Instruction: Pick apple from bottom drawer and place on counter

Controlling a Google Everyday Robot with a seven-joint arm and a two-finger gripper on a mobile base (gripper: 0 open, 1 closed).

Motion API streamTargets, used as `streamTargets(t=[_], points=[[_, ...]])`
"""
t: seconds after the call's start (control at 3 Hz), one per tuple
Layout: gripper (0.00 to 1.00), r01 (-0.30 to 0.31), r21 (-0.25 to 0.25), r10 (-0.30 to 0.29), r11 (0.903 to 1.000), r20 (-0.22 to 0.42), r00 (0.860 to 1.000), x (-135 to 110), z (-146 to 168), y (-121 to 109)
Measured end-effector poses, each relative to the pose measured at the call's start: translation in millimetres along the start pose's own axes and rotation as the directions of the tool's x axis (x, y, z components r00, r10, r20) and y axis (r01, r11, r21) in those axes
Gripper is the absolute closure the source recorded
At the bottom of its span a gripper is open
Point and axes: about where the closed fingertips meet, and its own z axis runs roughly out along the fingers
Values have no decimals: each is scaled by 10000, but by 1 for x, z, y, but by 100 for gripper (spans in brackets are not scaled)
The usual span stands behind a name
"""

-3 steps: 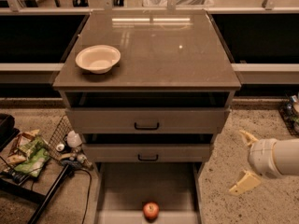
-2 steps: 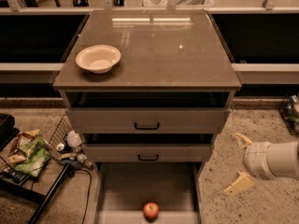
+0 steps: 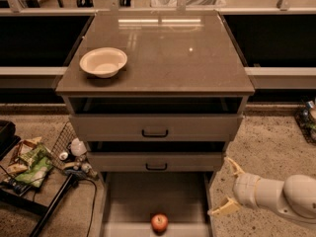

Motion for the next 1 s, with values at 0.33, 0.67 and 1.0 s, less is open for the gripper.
streamTargets(t=[0.33, 0.67, 1.0], points=[[0, 166, -182, -149, 9997, 911, 9957, 26, 54, 13], [0, -126, -1045, 266, 9945, 1344, 9906, 64, 113, 42], [0, -878, -1670, 1125, 9820, 1452, 9830, 99, 158, 65]])
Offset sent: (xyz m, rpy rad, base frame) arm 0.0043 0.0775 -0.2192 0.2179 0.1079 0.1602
